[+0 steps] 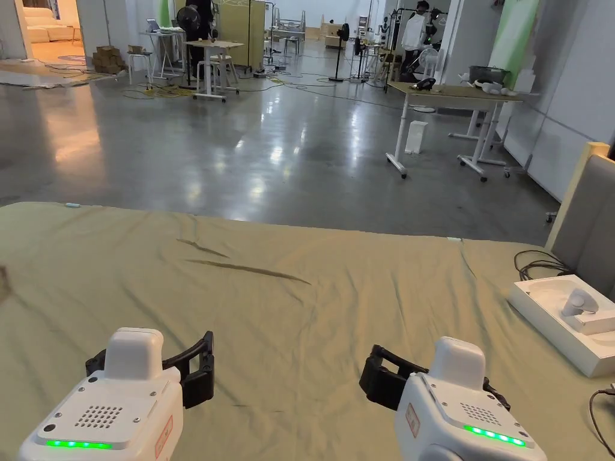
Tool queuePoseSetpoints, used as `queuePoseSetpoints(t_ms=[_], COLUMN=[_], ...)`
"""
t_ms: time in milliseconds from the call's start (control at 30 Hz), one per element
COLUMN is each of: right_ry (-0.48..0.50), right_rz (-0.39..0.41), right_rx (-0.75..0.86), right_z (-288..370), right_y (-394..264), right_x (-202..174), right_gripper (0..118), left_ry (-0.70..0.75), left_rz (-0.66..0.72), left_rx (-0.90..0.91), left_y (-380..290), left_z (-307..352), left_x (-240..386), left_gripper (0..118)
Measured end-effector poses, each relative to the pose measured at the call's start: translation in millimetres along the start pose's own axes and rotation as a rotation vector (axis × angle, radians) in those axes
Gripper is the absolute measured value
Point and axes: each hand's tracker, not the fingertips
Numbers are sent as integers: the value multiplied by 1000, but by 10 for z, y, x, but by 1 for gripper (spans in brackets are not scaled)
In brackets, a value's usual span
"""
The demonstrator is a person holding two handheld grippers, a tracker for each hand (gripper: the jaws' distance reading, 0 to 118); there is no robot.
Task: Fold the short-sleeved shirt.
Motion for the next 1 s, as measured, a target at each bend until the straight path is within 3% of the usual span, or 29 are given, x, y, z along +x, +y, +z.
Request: queuePoseSetpoints(t_ms=[300, 500, 667, 1000], right_ry=[52, 138, 99, 16], right_rz=[7, -6, 30, 151], right_rx=[12, 37, 73, 149], right_z=[-12, -7, -29, -14], right_y=[-7, -69, -79, -111], right_x=[11, 52, 60, 0], right_gripper=[116, 116, 116, 116], left_ry=[-4, -12, -24, 7], left_rz=[4, 39, 71, -84], left_rx=[-1, 13, 41, 104], left_y=[-3, -27, -29, -60], left_z=[-24, -50, -53, -35], left_x=[-26, -53, -87, 55], left_gripper=[83, 83, 83, 83])
